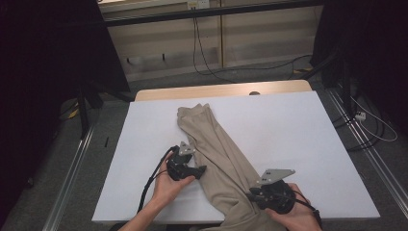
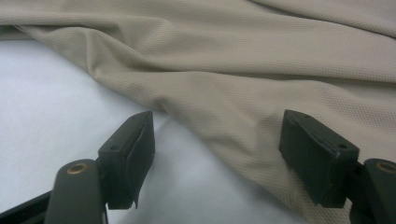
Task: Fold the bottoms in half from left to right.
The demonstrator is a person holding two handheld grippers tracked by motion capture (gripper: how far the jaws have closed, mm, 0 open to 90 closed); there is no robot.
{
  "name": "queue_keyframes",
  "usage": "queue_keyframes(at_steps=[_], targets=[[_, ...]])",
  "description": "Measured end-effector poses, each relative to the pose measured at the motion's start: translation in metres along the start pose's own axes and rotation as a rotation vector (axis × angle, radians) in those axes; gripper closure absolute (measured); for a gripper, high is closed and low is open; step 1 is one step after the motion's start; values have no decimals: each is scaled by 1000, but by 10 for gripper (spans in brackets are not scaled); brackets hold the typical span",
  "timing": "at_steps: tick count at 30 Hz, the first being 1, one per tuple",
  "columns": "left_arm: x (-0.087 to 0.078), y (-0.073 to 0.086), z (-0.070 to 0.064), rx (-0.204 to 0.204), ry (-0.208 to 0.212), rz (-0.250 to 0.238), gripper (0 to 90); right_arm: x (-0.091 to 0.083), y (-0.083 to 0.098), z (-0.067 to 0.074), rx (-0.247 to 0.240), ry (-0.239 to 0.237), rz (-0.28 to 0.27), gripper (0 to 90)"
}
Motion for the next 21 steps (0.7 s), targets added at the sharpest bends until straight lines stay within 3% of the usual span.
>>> queue_keyframes(at_steps=[2,6,8,16,21], targets=[[0,0,1,-2,3,5,266,6,0,-1,-4,22,20,660],[-1,0,1,-3,-1,5,266,7,6,-4,-10,26,44,852],[-1,0,1,-5,-3,8,266,3,8,-7,-1,38,35,883],[0,0,1,-16,-3,11,265,-13,24,-26,81,61,19,900],[-3,0,-1,-22,-5,21,266,-15,30,-34,83,96,47,900]])
Point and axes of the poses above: each handheld gripper's, and its own axes: x roughly forward along the jaws, y roughly out of its underside, z roughly to its left, the point moved 5 cm from there along x, roughly forward along the jaws, and after that the axes turned 12 degrees about -x, right-handed, at the moved point
